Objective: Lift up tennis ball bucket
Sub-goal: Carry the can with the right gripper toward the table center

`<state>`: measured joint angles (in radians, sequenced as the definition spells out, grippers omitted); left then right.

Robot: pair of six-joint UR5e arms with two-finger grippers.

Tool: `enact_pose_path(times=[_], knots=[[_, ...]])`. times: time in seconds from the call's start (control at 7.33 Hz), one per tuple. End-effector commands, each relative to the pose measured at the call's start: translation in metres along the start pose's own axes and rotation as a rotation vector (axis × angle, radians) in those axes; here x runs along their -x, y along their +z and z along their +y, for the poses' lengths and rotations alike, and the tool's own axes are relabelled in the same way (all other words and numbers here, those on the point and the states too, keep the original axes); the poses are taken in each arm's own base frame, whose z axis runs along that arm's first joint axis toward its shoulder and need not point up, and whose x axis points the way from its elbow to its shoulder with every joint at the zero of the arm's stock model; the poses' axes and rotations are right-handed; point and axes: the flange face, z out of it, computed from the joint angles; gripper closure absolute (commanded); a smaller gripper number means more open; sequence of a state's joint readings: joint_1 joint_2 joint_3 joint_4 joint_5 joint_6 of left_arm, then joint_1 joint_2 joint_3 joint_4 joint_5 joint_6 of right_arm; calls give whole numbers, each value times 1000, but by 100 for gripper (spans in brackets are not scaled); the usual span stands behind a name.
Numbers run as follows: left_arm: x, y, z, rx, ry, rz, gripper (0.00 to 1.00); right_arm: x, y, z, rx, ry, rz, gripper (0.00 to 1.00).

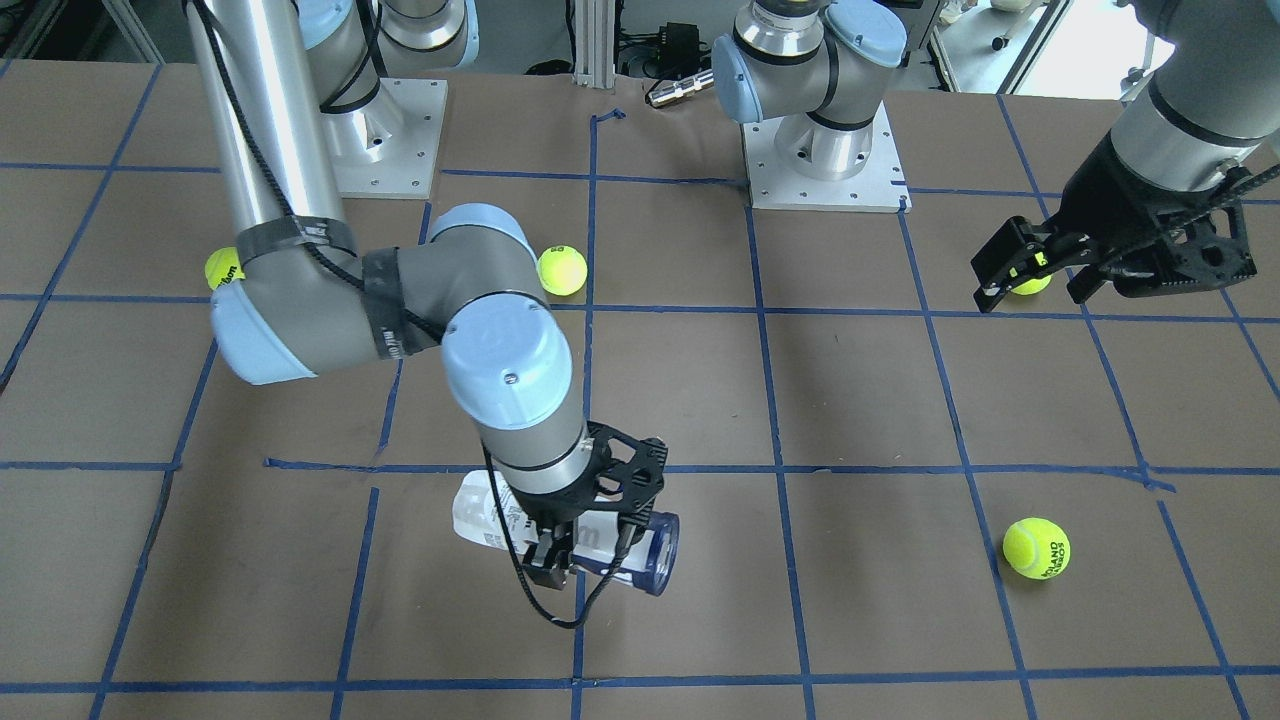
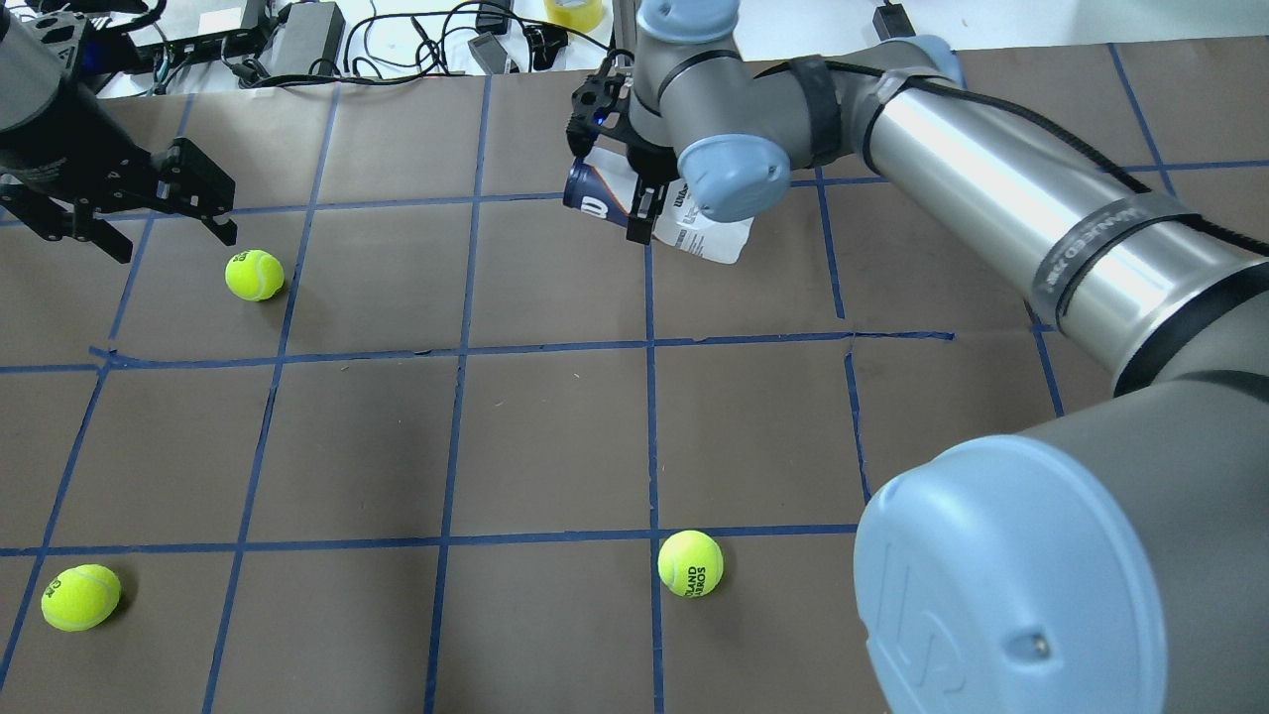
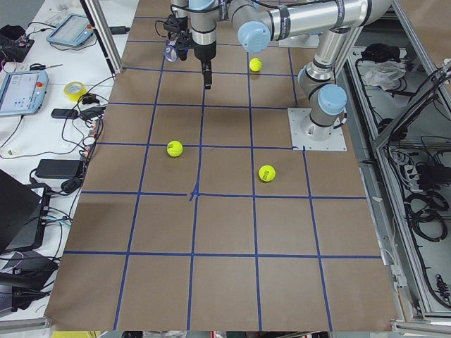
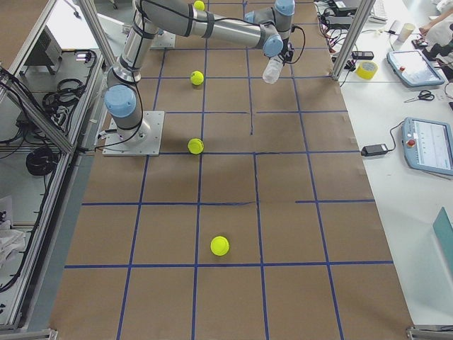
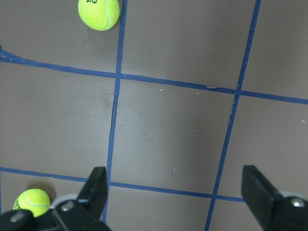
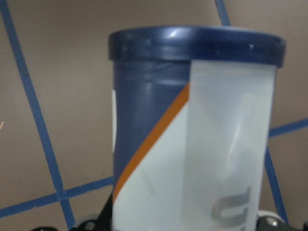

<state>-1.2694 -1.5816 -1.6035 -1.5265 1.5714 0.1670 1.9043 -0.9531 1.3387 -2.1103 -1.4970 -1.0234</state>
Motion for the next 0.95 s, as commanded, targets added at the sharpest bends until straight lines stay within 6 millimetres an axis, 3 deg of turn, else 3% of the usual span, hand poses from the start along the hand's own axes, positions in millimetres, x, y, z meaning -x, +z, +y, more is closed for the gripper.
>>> enact_pose_path(times=[0.0, 0.14, 0.27, 0.68, 0.82], knots=[[5, 3, 0, 5, 6, 0, 0, 58, 16, -51, 54, -224, 13, 25], [14, 3, -2, 5, -10, 2, 0, 93, 29, -67, 95, -304, 0, 25], [18, 3, -2, 3, -11, 4, 0, 109, 42, -69, 108, -328, -5, 25], [19, 5, -4, 8, 6, 4, 0, 119, 74, -64, 111, -330, -7, 25], [20, 6, -5, 11, 6, 6, 0, 120, 85, -63, 116, -323, -17, 18]])
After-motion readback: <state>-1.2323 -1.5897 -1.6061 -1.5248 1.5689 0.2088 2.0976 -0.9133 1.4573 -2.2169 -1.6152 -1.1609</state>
